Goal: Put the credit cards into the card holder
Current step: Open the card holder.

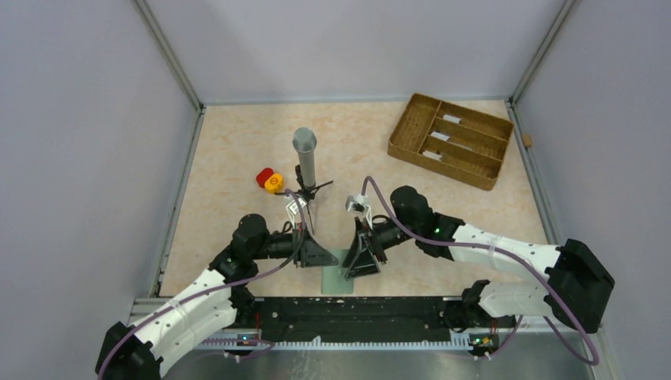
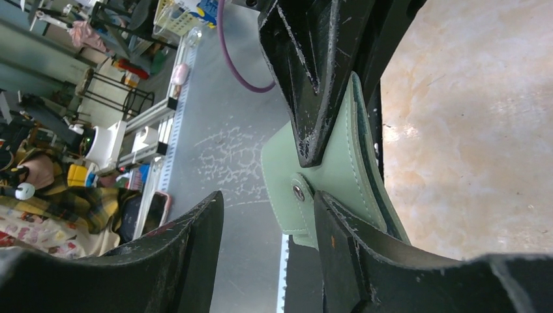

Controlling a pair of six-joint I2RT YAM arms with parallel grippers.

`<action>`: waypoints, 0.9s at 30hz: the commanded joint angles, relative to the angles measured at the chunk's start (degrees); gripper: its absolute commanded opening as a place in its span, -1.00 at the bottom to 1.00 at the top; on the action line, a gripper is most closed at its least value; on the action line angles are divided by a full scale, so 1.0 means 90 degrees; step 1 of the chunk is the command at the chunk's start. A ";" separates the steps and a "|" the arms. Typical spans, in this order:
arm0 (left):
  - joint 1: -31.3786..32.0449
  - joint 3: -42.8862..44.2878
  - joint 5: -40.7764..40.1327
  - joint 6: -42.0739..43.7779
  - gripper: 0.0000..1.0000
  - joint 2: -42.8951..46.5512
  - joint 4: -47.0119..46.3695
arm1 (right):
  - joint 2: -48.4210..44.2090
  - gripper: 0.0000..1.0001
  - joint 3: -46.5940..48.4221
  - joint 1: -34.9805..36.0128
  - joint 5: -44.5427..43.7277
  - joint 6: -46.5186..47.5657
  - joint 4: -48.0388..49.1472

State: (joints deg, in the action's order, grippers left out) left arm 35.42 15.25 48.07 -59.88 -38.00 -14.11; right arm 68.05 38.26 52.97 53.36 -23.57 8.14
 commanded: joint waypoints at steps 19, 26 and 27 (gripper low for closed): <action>-0.0067 0.0767 -0.1261 0.0270 -1.00 0.0400 0.0520 | 0.0464 -0.52 0.0238 0.0484 0.0350 0.0206 -0.0352; -0.0141 0.0752 -0.1380 0.0370 -1.00 0.0397 0.0790 | 0.0483 -0.73 0.0308 0.0544 0.0225 0.0328 -0.0526; -0.0147 0.0748 -0.1415 0.0475 -1.00 0.0410 0.0932 | 0.0424 -0.72 0.0318 0.0543 0.0176 0.0343 -0.0570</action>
State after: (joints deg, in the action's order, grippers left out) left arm 34.50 19.84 37.15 -57.28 -35.00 -5.78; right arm 72.31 38.76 57.32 55.31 -22.44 3.20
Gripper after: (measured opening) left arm 0.074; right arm 0.139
